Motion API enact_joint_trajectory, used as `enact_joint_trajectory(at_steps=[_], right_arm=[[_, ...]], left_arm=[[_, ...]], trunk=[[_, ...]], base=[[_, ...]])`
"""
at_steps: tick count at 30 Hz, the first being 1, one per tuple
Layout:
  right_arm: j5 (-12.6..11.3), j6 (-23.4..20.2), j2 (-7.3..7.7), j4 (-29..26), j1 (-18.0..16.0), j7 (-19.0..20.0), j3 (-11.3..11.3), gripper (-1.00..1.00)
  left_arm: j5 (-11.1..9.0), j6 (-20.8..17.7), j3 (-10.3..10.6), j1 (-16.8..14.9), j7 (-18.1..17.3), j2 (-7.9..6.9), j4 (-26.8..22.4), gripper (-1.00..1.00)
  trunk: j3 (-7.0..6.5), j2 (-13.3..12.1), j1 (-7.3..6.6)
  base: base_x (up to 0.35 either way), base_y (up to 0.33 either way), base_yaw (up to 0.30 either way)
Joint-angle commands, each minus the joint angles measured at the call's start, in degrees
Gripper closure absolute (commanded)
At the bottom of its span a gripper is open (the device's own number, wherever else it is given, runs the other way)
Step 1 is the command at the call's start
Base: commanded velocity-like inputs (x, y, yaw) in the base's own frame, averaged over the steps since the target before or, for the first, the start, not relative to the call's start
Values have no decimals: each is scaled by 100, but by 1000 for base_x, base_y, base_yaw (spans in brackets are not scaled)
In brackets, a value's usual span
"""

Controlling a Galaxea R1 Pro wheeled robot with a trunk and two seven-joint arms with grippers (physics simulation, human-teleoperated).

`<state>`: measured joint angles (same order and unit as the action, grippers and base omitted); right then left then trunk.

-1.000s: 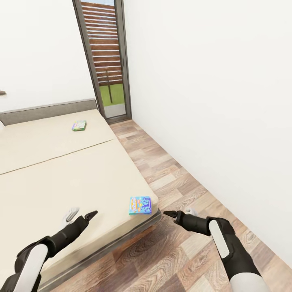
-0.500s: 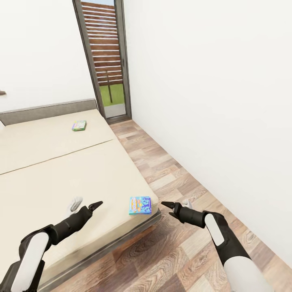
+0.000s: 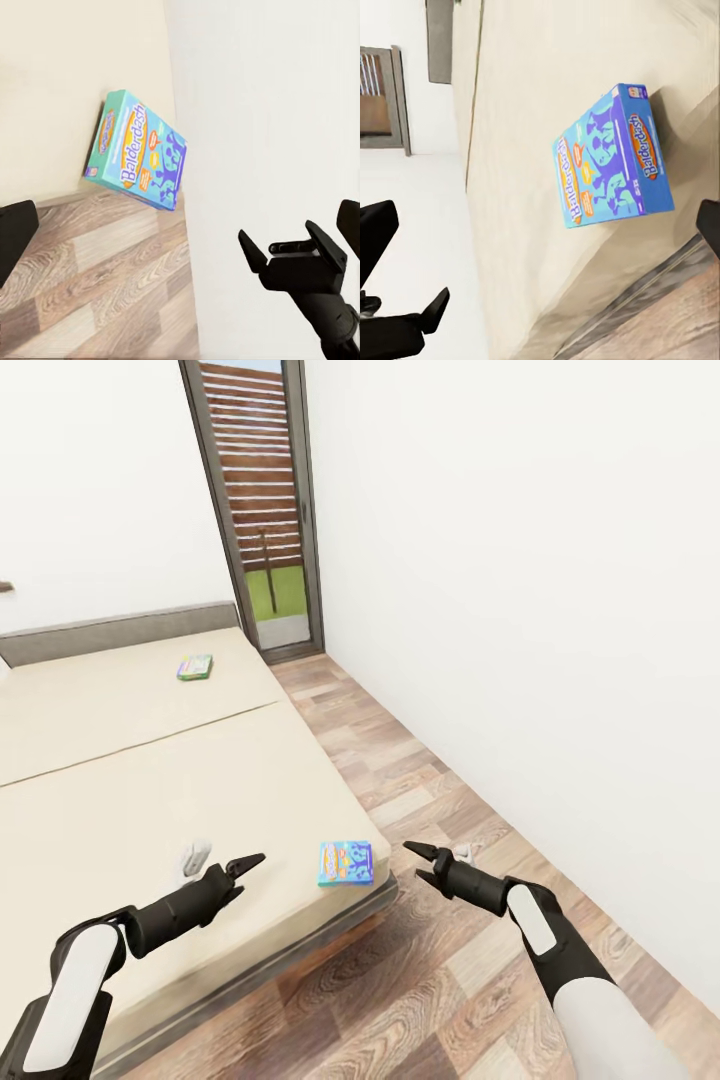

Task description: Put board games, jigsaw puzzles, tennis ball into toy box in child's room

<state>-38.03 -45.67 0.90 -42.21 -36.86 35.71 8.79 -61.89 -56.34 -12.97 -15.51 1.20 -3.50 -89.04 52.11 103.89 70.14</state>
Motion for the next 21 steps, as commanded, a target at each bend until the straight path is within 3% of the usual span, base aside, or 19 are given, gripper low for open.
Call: enact_joint_trajectory(at_steps=[1,6,21], right_arm=[[-1,-34,-1,2,-5,15,14,-100],[-125,-3,193,112,-155,402,12,-100],[-201,14,359,222,-254,734,11,-100]], left_arm=[[-22,-29,-6,-4,12,1,-2,-100],[-70,-103,-16,-5,2,-1,-7,-100],[-99,-109,-63,28,-59,1,-2,-100]], trunk=[[23,44,22],[113,244,132],[382,846,461]], base=[[0,0,0],[0,0,0],[0,0,0]])
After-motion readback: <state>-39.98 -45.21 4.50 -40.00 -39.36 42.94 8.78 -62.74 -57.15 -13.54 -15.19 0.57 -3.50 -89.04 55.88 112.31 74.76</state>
